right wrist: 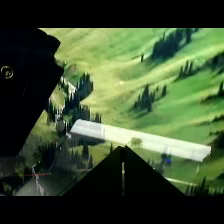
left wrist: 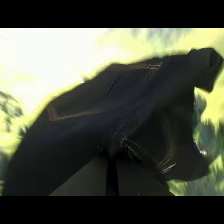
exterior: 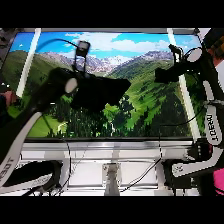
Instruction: Fold the clothes and pants, and hang the long-sleeved shirts on hangers.
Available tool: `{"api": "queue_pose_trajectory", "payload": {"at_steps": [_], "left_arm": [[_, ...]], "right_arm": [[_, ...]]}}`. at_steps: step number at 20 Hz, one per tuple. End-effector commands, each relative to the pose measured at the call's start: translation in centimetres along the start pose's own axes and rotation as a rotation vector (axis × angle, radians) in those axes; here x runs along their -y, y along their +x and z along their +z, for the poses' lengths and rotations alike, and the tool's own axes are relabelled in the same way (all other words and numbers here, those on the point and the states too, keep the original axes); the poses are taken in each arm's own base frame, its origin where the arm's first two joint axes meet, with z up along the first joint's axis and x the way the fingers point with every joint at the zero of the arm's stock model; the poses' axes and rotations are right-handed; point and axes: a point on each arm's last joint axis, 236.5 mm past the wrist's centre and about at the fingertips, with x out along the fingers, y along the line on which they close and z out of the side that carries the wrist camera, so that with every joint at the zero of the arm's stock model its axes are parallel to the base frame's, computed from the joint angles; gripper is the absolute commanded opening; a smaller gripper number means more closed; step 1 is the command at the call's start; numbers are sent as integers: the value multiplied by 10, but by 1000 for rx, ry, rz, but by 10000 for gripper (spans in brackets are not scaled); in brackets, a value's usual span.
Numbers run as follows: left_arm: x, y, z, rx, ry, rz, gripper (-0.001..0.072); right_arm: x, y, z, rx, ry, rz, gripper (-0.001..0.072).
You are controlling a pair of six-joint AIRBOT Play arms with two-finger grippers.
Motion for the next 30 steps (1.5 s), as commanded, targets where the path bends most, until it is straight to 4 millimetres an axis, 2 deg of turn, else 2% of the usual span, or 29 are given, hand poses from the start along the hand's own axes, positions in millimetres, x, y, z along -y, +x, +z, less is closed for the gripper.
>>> {"api": "queue_pose_trajectory", "payload": {"at_steps": [1,3,5,6,7,8,10,13,15,17,18,19,20,21,22,26,30], "left_arm": [[16,38,-46,-167,83,6,11],[5,49,-63,-236,106,38,12],[-17,51,-70,-269,165,117,31],[-32,49,-68,-272,213,176,164],[-46,45,-65,-273,257,234,381],[-60,42,-63,-280,289,286,448],[-76,36,-71,-327,285,330,447],[-86,29,-90,-434,337,317,408],[-82,27,-103,-495,378,245,406],[-68,30,-110,-505,349,138,323],[-60,32,-112,-503,346,79,322],[-56,32,-113,-506,366,44,323],[-58,32,-113,-506,398,43,331],[-63,32,-111,-508,427,61,330],[-68,31,-110,-509,440,80,330],[-73,31,-109,-510,454,100,329],[-73,31,-109,-510,454,100,329]], "right_arm": [[-13,-2,-20,-85,20,69,14],[-31,-4,-18,-76,21,145,14],[-49,-6,-16,-73,26,222,33],[-58,-7,-16,-76,29,263,69],[-67,-8,-18,-86,31,301,140],[-73,-6,-20,-90,18,319,19],[-83,13,-35,-132,10,326,13],[-112,54,-77,-178,34,376,12],[-141,67,-92,-117,132,467,12],[-163,73,-96,-20,278,545,14],[-170,80,-101,5,332,554,15],[-175,88,-105,11,365,542,43],[-180,97,-107,21,381,517,252],[-184,103,-104,40,416,504,503],[-189,108,-102,64,438,488,562],[-198,132,-115,30,521,454,562],[-187,155,-122,-20,670,415,561]]}}
